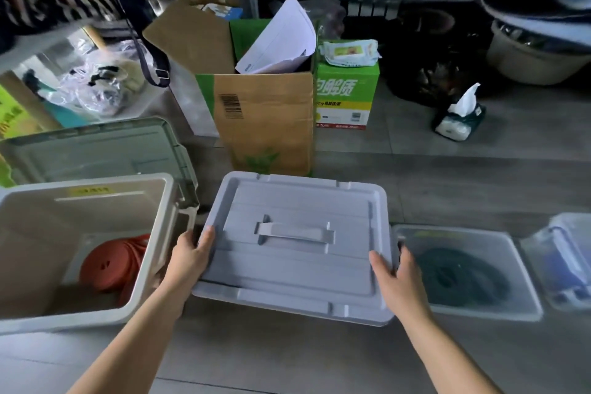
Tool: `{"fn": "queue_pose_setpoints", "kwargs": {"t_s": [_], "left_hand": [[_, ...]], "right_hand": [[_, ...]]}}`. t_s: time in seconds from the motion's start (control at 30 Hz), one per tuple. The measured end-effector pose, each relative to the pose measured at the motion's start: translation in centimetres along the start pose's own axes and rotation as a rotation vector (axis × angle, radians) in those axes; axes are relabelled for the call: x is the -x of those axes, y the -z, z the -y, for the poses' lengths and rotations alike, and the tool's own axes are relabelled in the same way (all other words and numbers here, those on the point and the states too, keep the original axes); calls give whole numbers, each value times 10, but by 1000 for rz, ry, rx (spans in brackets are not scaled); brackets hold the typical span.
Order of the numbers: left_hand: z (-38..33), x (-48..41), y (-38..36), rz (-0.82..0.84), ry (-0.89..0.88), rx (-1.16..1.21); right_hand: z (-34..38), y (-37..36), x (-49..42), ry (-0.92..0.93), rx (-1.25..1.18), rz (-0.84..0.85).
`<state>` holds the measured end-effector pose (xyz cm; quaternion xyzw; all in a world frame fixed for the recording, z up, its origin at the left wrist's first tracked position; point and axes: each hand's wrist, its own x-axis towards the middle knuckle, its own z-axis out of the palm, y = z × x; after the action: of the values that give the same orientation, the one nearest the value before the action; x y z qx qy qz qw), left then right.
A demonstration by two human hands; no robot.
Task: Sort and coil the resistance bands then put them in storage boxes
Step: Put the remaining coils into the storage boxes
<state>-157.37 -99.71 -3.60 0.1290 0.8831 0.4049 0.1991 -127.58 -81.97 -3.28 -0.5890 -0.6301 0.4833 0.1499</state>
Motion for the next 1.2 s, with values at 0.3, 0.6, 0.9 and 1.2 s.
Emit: {"fn": "queue_pose_setpoints", "kwargs": {"t_s": [0.3,0.6,0.9,1.2], "left_hand": [[11,-3,9,248,332,421],[3,0,2,40,-207,-44],[-9,9,-4,-91,-247,-315],[-60,45,18,124,20,-565]], "right_hand": [[-5,0,-9,-322,-268,92],[5,-5,5,125,73,-176],[12,-5,-6,141,315,-253],[42,12,-9,252,581,-120]]}}
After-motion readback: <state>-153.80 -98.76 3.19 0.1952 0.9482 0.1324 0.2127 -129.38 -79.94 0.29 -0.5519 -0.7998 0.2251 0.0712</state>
